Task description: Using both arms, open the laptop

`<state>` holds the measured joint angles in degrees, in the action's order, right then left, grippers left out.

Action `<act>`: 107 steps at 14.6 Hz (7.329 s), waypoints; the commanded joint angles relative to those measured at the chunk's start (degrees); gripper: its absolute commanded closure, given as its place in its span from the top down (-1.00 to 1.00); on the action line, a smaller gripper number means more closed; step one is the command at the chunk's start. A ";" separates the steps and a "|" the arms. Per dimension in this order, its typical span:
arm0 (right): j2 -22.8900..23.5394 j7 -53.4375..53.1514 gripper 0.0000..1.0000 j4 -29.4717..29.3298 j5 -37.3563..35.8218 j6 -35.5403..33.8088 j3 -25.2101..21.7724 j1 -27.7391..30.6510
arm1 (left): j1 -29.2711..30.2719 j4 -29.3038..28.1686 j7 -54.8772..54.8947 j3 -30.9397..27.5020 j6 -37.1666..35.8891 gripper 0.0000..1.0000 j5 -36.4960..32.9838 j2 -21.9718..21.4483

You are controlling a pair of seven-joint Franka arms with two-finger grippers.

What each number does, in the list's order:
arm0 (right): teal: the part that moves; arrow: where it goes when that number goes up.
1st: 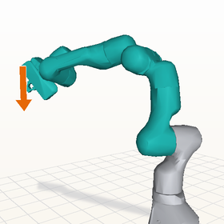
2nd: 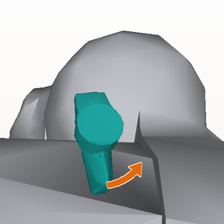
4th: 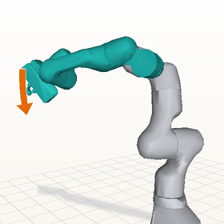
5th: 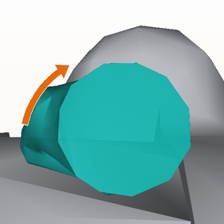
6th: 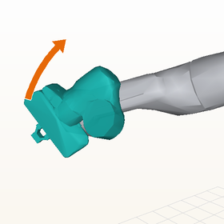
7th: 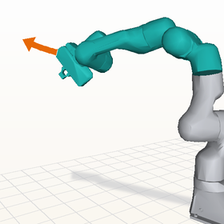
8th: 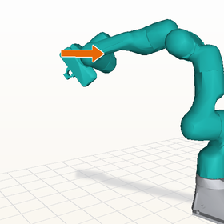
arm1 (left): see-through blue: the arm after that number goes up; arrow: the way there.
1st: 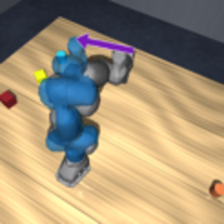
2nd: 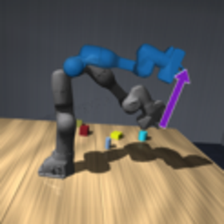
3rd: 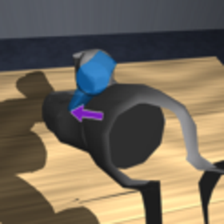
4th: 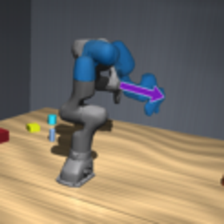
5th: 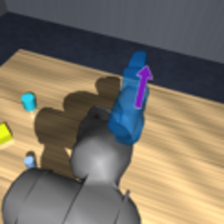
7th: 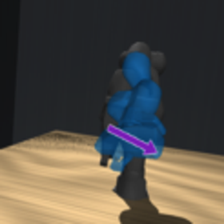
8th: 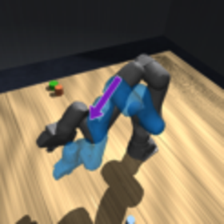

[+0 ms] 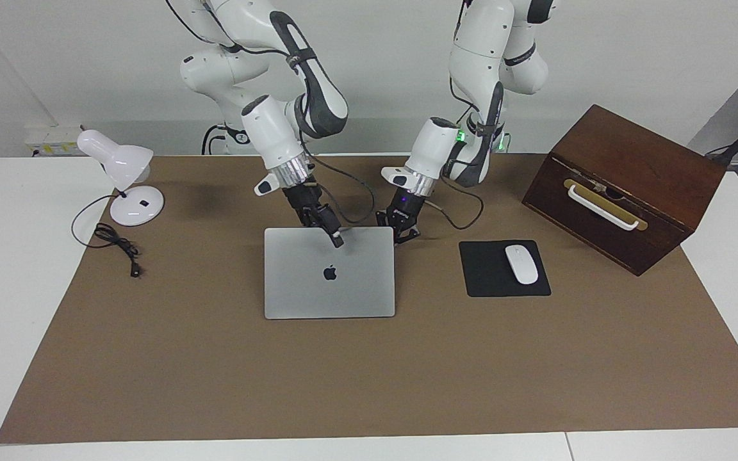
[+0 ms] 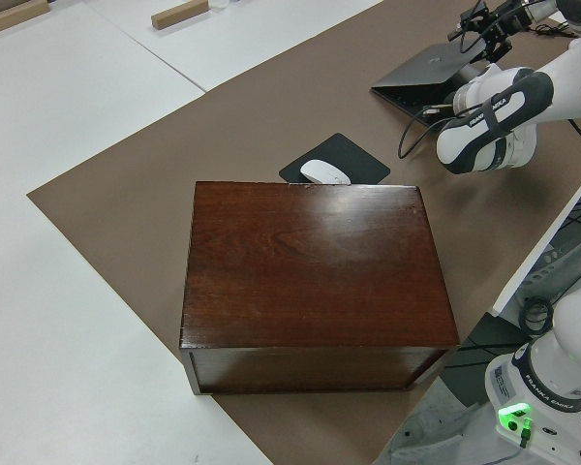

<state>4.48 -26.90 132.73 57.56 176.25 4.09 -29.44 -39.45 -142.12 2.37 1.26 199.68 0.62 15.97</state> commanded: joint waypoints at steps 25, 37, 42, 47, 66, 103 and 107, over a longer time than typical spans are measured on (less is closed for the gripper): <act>9.49 8.27 1.00 -21.19 2.29 -4.69 0.12 8.25 | -1.24 0.79 0.27 -1.18 1.15 -1.00 -0.18 2.14; 9.06 5.91 1.00 -23.57 2.90 -4.34 0.56 6.16 | -1.33 0.79 0.35 -1.18 1.15 -1.00 -0.18 2.14; 7.65 -1.74 1.00 -24.44 2.99 0.57 0.48 -1.04 | -1.24 0.88 0.09 -1.09 1.15 -1.00 -0.01 2.05; 8.70 2.79 1.00 -31.19 1.68 0.68 0.30 1.21 | -0.63 0.62 -3.42 -1.00 0.89 -1.00 0.52 -0.84; 3.97 26.73 1.00 -39.57 -41.88 -56.77 -0.31 31.71 | 9.03 3.41 3.16 -1.18 -38.27 -1.00 0.34 -21.32; -11.78 25.85 1.00 -34.47 -56.24 -79.75 0.21 34.72 | 37.87 40.43 0.97 -1.44 -96.49 1.00 1.22 -23.35; -11.86 26.64 1.00 -34.38 -56.16 -79.92 0.13 35.33 | 38.56 50.51 0.97 -1.53 -104.47 1.00 0.87 -18.18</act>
<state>-6.35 -0.54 96.87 0.12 95.21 4.15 5.10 -2.11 -99.29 3.86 -0.72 100.73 1.48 -6.46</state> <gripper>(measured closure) 0.000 0.000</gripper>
